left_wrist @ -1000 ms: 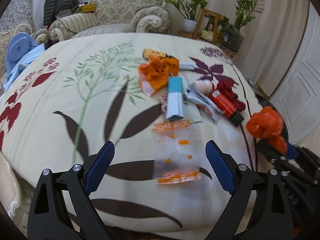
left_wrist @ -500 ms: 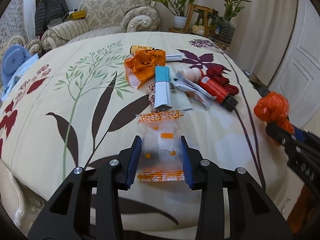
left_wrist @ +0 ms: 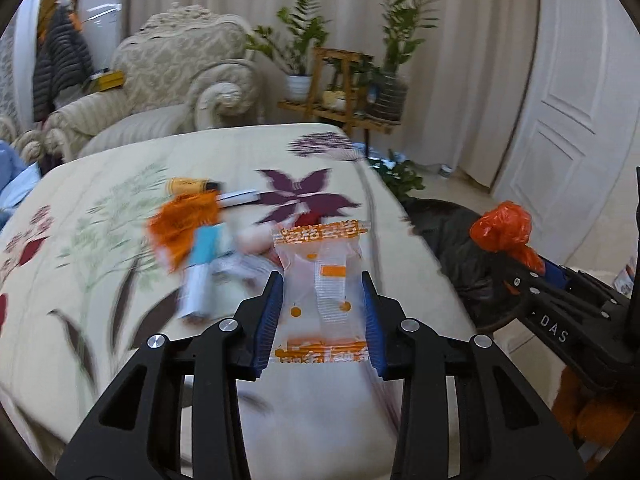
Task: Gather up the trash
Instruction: 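Carry the orange bag to the bin with the right tool while the left tool grasps the clear snack bag, then open both tools over the bin, dropping the orange bag and snack bag, then grasp the blue-capped tube with the left tool while the right tool grasps the red cloth, then carry both items over the bin and open both tools, then grasp the white tube with the left tool while the right tool grasps the white snack wrapper, then carry the white tube and wrapper over the bin and open both tools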
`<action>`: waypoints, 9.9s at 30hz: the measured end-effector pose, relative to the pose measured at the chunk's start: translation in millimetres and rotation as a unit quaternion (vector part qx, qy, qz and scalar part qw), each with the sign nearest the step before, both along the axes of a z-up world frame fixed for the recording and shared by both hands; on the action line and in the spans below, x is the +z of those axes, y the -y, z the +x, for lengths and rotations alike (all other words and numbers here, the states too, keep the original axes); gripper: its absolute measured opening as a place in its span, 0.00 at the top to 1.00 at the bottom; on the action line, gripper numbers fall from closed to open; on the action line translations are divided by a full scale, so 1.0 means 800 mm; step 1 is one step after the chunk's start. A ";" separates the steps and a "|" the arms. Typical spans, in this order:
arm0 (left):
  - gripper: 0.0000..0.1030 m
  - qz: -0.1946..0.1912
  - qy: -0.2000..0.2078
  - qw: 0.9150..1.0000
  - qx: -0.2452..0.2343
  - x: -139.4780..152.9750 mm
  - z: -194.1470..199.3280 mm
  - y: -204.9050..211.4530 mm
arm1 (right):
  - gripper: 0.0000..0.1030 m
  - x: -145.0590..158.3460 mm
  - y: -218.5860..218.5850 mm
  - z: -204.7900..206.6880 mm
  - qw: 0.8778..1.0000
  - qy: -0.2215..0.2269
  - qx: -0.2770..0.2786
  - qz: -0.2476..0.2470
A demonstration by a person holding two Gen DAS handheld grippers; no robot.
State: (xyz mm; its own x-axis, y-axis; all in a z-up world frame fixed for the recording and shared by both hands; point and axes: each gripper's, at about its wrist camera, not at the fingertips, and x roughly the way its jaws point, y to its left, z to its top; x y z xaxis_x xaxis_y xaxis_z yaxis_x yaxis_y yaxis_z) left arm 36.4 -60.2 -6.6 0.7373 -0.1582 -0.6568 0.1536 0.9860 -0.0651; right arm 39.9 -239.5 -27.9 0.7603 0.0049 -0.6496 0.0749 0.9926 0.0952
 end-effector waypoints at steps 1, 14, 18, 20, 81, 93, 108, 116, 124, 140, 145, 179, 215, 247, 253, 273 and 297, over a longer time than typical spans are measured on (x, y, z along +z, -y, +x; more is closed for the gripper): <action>0.64 -0.001 -0.003 1.000 -0.008 -0.004 0.010 0.015 | 0.66 -0.001 0.008 0.003 1.000 0.001 -0.008 -0.001; 0.64 0.036 -0.031 0.997 -0.053 -0.038 0.091 0.129 | 0.66 -0.029 0.080 0.054 0.997 -0.015 -0.072 -0.003; 0.64 0.045 -0.034 0.997 -0.056 -0.042 0.110 0.153 | 0.66 -0.035 0.095 0.069 0.997 -0.019 -0.080 -0.008; 0.63 0.049 -0.038 0.996 -0.058 -0.046 0.121 0.164 | 0.66 -0.038 0.103 0.075 0.996 -0.022 -0.082 -0.006; 0.86 0.001 -0.083 0.992 0.092 -0.046 0.065 -0.107 | 0.47 -0.025 -0.090 0.063 0.997 -0.032 0.075 -0.002; 0.86 -0.003 -0.064 0.992 0.109 -0.026 0.038 -0.137 | 0.47 -0.018 -0.122 0.074 0.994 -0.032 0.108 -0.001; 0.86 -0.003 -0.074 0.986 0.149 -0.039 0.030 -0.189 | 0.54 -0.034 -0.169 0.111 0.986 -0.073 0.150 -0.014; 0.86 -0.010 -0.076 0.987 0.145 -0.041 0.032 -0.186 | 0.73 -0.039 -0.174 0.112 0.983 -0.084 0.165 -0.008; 0.86 -0.016 -0.059 0.990 0.124 -0.029 0.031 -0.156 | 0.73 -0.018 -0.139 0.092 0.989 -0.055 0.134 0.005; 0.87 -0.016 -0.028 0.997 0.072 -0.014 0.052 -0.053 | 0.73 -0.019 -0.015 0.067 0.998 -0.041 0.034 -0.014; 0.87 -0.012 -0.028 0.997 0.069 -0.012 0.046 -0.044 | 0.73 -0.026 -0.003 0.064 0.999 -0.043 0.030 -0.006; 0.87 0.007 -0.041 0.998 -0.046 -0.044 0.123 0.146 | 0.73 -0.039 0.101 0.094 0.998 -0.043 -0.044 -0.002; 0.33 0.008 -0.030 0.999 0.013 -0.014 0.095 0.075 | 0.52 -0.026 0.063 0.081 0.999 -0.033 -0.023 0.008; 0.66 0.014 -0.094 0.989 0.113 -0.057 0.067 -0.083 | 0.51 -0.020 -0.086 0.066 0.994 -0.040 0.100 -0.003; 0.68 -0.004 -0.087 0.991 0.103 -0.053 0.057 -0.091 | 0.52 -0.018 -0.107 0.074 0.992 -0.041 0.116 -0.010; 0.68 -0.020 -0.077 0.989 0.122 -0.041 0.038 -0.141 | 0.61 -0.038 -0.155 0.118 0.982 -0.095 0.157 -0.043; 0.68 -0.017 -0.054 0.992 0.111 -0.037 0.026 -0.110 | 0.70 -0.014 -0.094 0.075 0.994 -0.043 0.095 -0.027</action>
State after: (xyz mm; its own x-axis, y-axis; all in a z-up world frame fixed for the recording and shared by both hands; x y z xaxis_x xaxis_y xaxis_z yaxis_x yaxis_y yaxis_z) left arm 57.6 27.5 -35.8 0.6816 -0.0221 -0.7314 -0.0776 0.9917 -0.1023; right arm 99.8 -164.6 -39.2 0.6902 0.1060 -0.7159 -0.1088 0.9932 0.0421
